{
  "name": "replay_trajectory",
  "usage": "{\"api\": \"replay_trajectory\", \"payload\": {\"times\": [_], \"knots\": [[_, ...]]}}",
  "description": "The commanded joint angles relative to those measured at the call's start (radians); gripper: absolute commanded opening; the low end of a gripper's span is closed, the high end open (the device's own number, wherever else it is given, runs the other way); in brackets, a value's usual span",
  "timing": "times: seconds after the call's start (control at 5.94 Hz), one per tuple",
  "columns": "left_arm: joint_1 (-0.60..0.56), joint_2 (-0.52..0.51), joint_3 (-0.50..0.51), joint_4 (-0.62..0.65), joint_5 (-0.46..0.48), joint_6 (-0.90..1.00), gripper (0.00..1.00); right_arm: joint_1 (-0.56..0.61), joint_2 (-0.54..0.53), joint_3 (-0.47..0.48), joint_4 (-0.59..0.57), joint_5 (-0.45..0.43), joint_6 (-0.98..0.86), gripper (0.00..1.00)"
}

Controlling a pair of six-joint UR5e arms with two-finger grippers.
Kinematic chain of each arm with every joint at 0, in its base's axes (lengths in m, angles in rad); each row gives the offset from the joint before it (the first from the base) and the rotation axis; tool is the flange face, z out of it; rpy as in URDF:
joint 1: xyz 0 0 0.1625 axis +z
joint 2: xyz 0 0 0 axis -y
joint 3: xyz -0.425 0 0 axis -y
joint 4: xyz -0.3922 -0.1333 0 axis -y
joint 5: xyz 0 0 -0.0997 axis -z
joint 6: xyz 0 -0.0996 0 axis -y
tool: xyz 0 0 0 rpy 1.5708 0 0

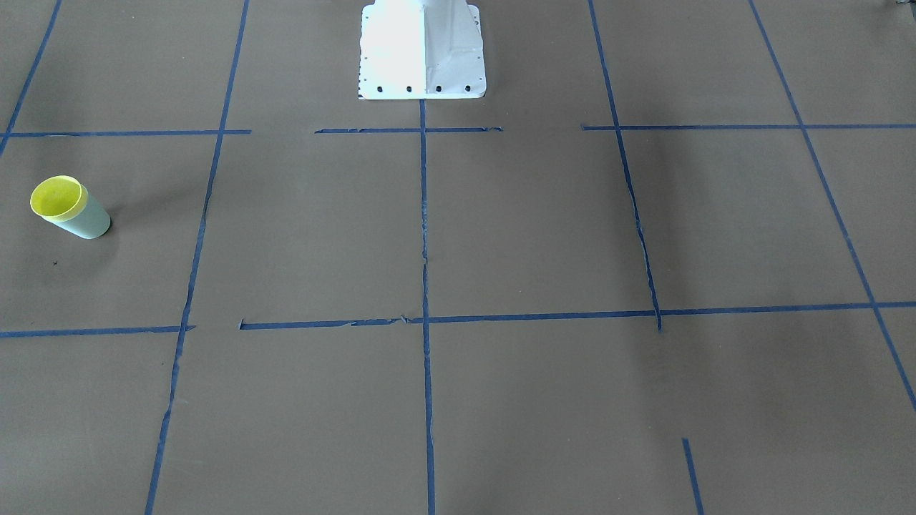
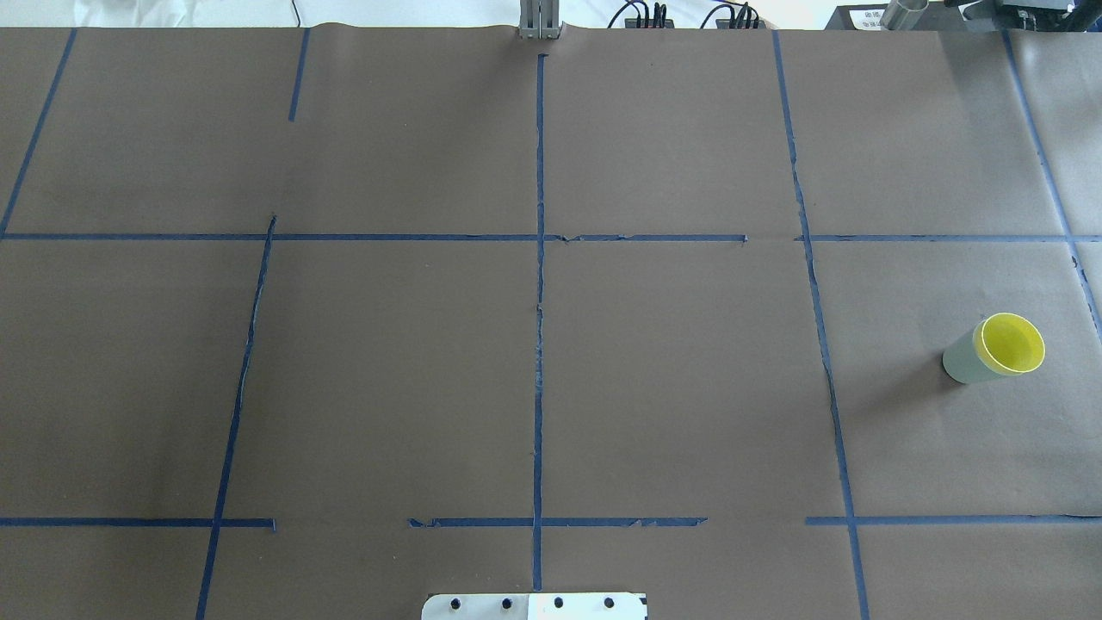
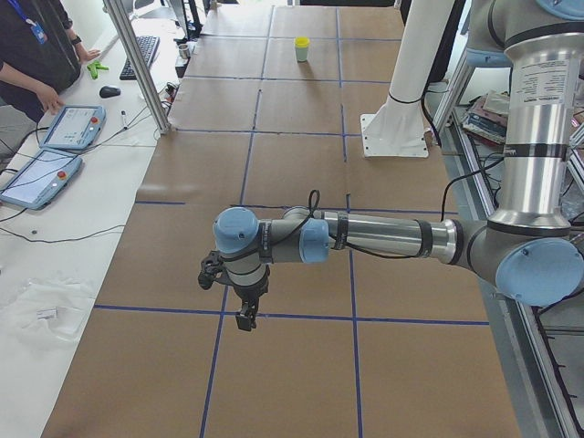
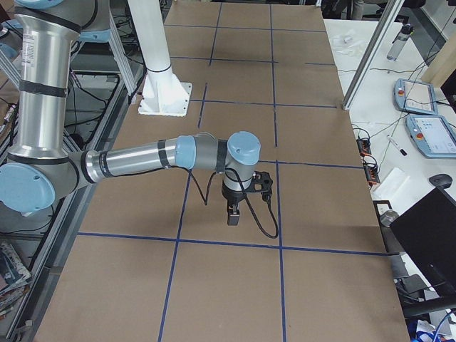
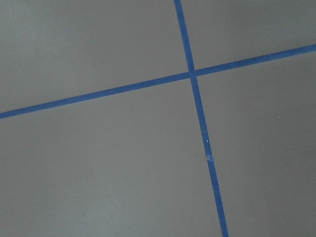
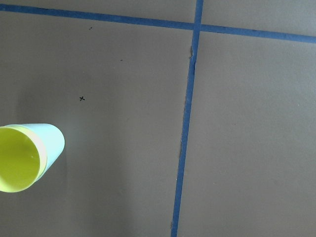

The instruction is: Transfer and stack yellow cup on green cup

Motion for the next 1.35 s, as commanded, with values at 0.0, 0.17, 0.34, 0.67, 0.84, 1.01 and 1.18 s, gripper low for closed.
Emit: {"api": "replay_trajectory", "payload": {"times": [0.0,0.17,0.34,0.67,0.84,1.01,1.18], "knots": [[-0.001,0.002,0.03,0.01,-0.002,-0.004,1.0,0.0,-0.001,-0.001,0.0,-0.001,0.001,1.0],[-0.001,0.001,0.02,0.013,-0.002,-0.006,1.0,0.0,-0.002,0.0,0.0,0.0,0.001,1.0],[-0.001,0.002,0.015,0.01,0.0,-0.004,1.0,0.0,-0.002,-0.001,0.0,0.0,-0.001,1.0],[0.003,0.001,0.012,0.004,0.006,0.002,1.0,0.0,-0.004,0.002,0.0,0.0,-0.001,1.0],[0.005,0.001,0.012,-0.002,0.006,0.002,1.0,0.0,-0.004,0.002,0.0,0.003,-0.001,1.0],[0.005,0.001,0.01,-0.002,0.006,0.004,1.0,0.0,-0.002,0.002,0.0,0.008,-0.001,1.0],[0.006,-0.001,0.009,-0.002,0.006,0.004,1.0,0.0,-0.004,0.004,0.0,0.008,-0.001,1.0]]}}
